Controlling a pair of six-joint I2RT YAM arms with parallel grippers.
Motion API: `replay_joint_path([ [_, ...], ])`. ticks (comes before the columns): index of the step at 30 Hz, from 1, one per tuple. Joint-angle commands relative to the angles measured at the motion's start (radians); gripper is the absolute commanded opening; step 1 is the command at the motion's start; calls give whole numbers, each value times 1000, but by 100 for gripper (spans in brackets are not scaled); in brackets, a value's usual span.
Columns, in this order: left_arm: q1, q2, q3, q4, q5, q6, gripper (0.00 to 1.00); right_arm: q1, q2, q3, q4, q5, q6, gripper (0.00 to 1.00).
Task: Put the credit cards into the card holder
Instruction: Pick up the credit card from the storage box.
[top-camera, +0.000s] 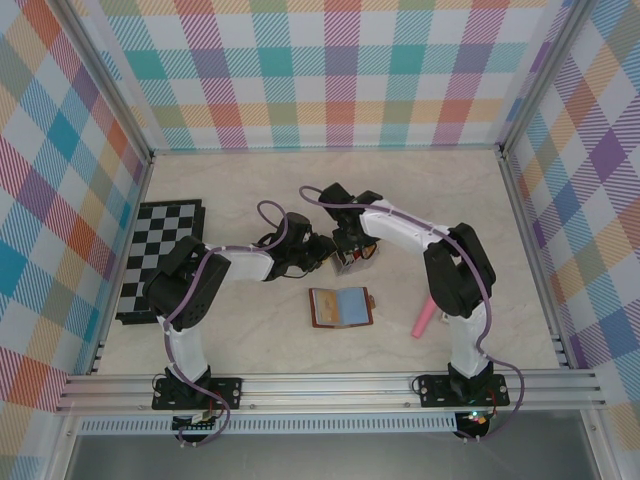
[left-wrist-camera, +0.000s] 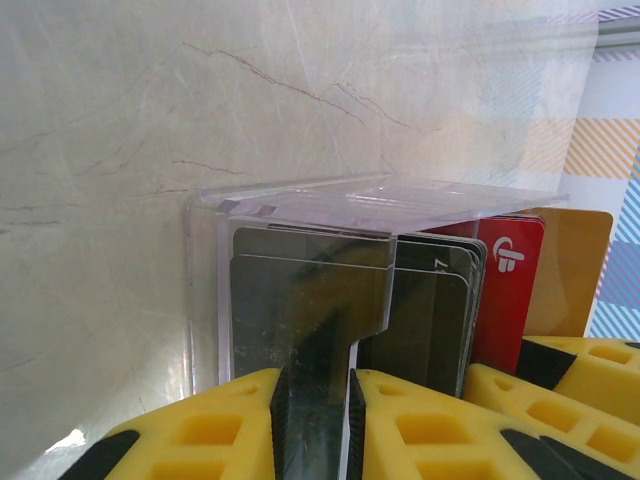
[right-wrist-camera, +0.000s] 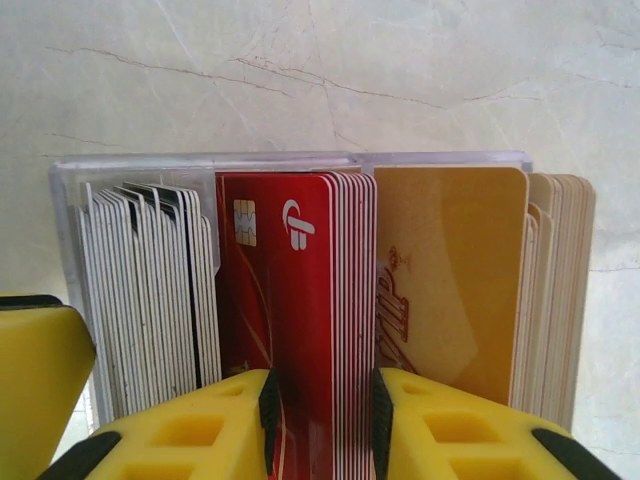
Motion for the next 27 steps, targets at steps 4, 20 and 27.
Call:
replay_joint_path([
  [4,12,62,-21,-198,-34,21,24,-13,-6,15,-21,-134,55,31],
  [20,11,63,-15,-208,-35,23,24,-55,-41,8,24,-336,93,34],
  [27,11,68,-9,-212,-33,26,24,-91,-10,21,40,-441,104,38],
])
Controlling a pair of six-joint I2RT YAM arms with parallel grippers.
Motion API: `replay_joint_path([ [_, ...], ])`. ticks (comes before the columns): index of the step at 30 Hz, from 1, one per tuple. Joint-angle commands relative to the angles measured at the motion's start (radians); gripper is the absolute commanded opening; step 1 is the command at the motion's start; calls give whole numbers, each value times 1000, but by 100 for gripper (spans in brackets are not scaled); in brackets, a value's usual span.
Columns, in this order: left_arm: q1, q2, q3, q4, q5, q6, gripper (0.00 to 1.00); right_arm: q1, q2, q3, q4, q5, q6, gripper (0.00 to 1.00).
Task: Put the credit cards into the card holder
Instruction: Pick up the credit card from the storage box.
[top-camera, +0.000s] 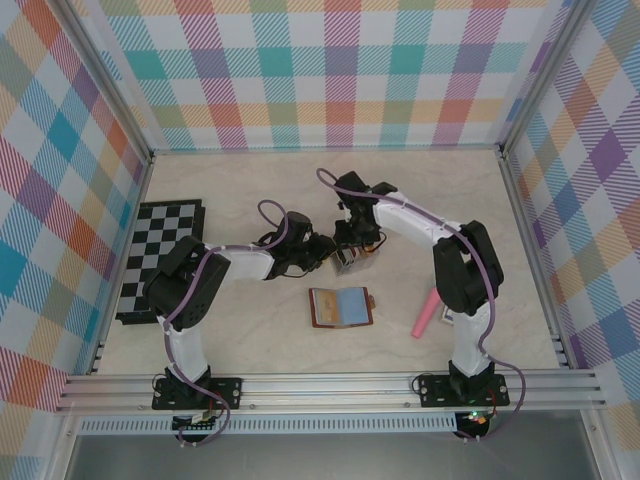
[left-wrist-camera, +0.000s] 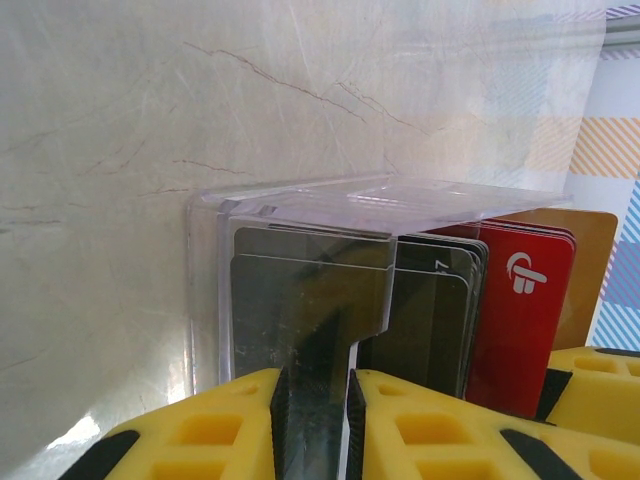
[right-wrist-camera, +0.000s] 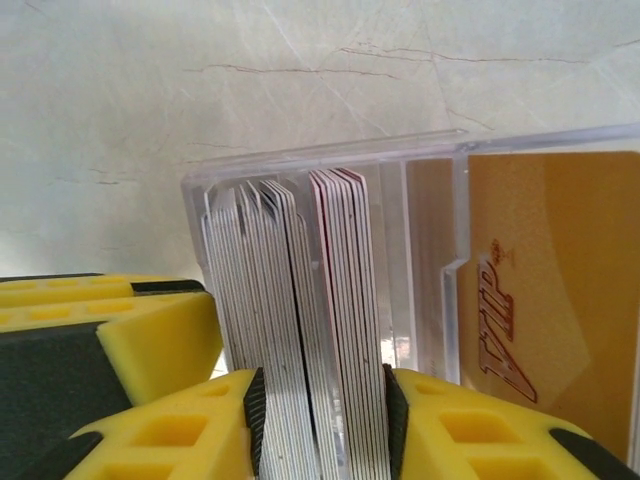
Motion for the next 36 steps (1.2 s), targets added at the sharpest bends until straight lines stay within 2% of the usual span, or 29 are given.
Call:
replay_joint_path([
  [1,11,68,-19,-186,-31,22,24,-11,13,18,13,-100,23,39],
  [19,11,70,-12,-193,-29,24,24,-30,-36,18,6,-122,35,30],
  [31,11,71,-9,-193,-30,25,24,-39,-54,10,14,-150,43,28],
  [36,11,76,-7,-193,-27,25,24,-42,-50,6,15,-154,46,23],
])
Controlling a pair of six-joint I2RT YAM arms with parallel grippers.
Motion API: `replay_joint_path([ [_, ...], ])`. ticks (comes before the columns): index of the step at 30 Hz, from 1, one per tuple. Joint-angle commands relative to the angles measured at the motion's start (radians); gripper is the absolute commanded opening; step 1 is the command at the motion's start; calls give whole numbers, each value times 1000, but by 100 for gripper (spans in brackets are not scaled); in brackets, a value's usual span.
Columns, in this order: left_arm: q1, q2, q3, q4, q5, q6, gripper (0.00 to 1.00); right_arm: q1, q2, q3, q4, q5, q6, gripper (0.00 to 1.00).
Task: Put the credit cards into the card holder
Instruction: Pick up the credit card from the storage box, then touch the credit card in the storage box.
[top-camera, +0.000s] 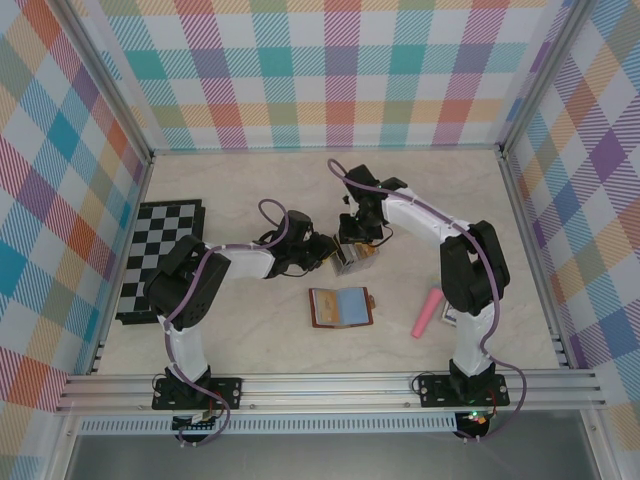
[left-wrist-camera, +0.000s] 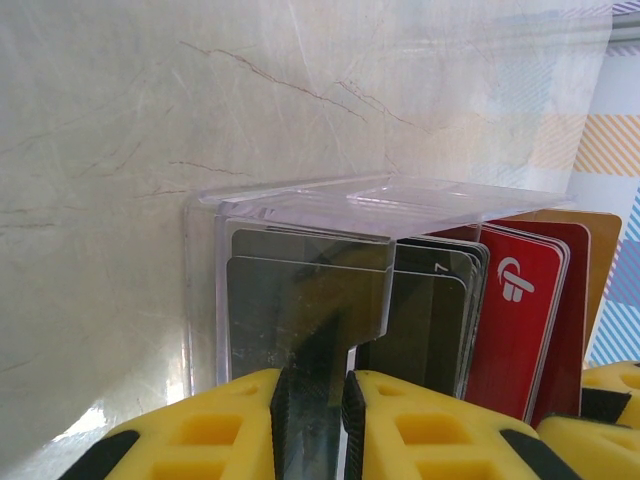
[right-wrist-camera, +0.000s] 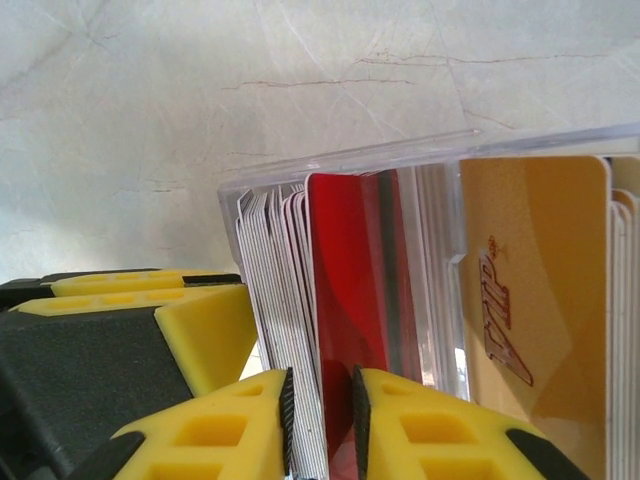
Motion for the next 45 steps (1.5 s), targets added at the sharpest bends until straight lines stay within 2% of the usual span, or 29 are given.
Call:
replay_joint_path([
  [1,9,70,-24,-172,-35,21,24,2,-28,6,10,-48,17,22],
  [14,10,70,-21,-173,-34,22,24,-27,-69,-9,11,-72,20,13],
  [17,9,70,-21,-174,-33,22,24,-33,-77,-12,10,-70,17,9],
  [28,9,67,-26,-177,-35,25,24,-33,-172,-19,9,145,-54,1],
  [36,10,65,-24,-178,-35,27,24,-13,-211,-62,74,-2,-104,0],
  [40,9,64,-24,-179,-35,27,24,16,-190,-73,90,-11,-103,0],
  [45,10,64,-24,-180,-35,27,24,24,-160,-92,100,41,-108,0],
])
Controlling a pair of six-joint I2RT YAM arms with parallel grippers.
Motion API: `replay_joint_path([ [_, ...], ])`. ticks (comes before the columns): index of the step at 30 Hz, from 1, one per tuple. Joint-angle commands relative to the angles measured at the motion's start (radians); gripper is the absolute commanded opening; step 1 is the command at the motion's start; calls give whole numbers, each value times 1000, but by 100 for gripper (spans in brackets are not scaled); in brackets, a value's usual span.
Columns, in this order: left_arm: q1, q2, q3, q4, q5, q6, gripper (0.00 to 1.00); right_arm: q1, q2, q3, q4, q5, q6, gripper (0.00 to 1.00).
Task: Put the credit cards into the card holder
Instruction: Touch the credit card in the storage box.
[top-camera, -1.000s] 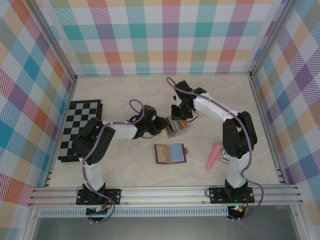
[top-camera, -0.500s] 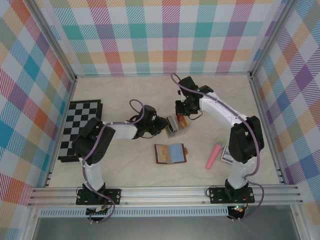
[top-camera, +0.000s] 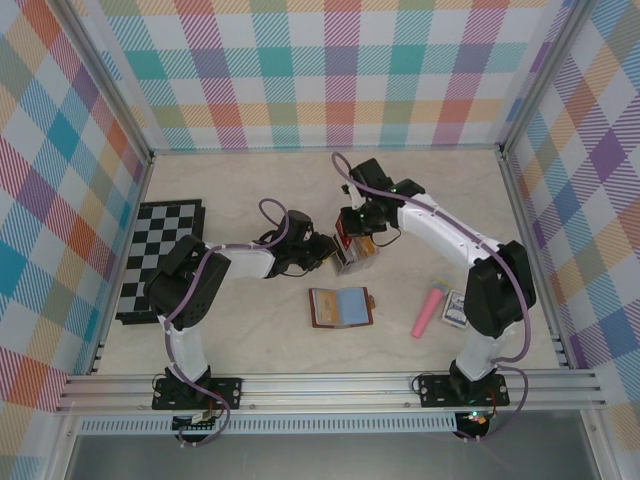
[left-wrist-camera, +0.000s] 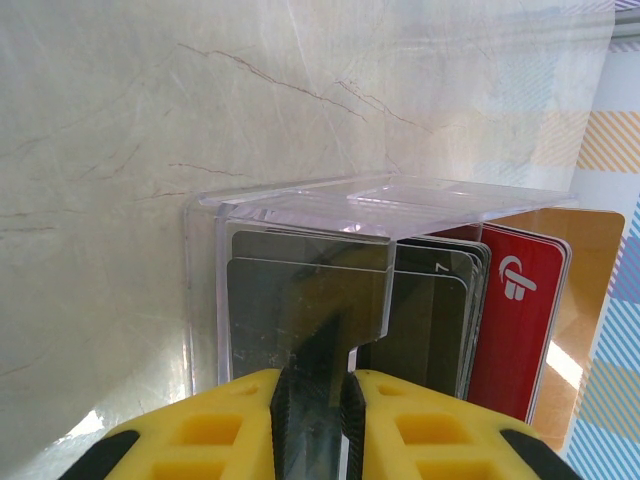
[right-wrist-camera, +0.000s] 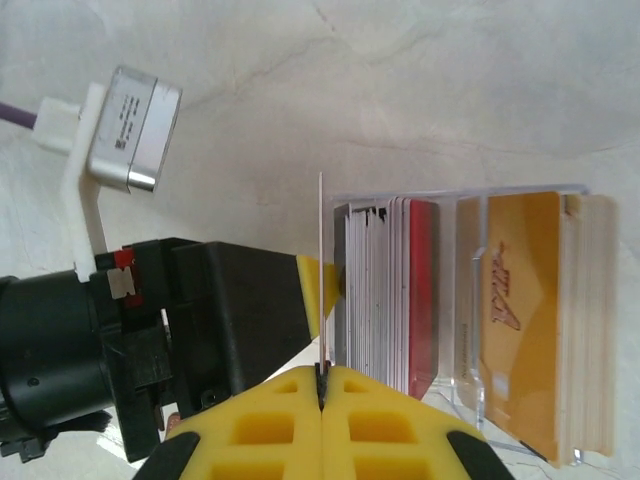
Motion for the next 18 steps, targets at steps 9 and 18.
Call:
replay_joint_path([
  [9,9,61,-27,-180,-37,18,23,0,22,-46,14,114,-46,0],
  [18,9,54,-23,-197,-42,30,23,-9,-23,-64,7,168,-53,1],
])
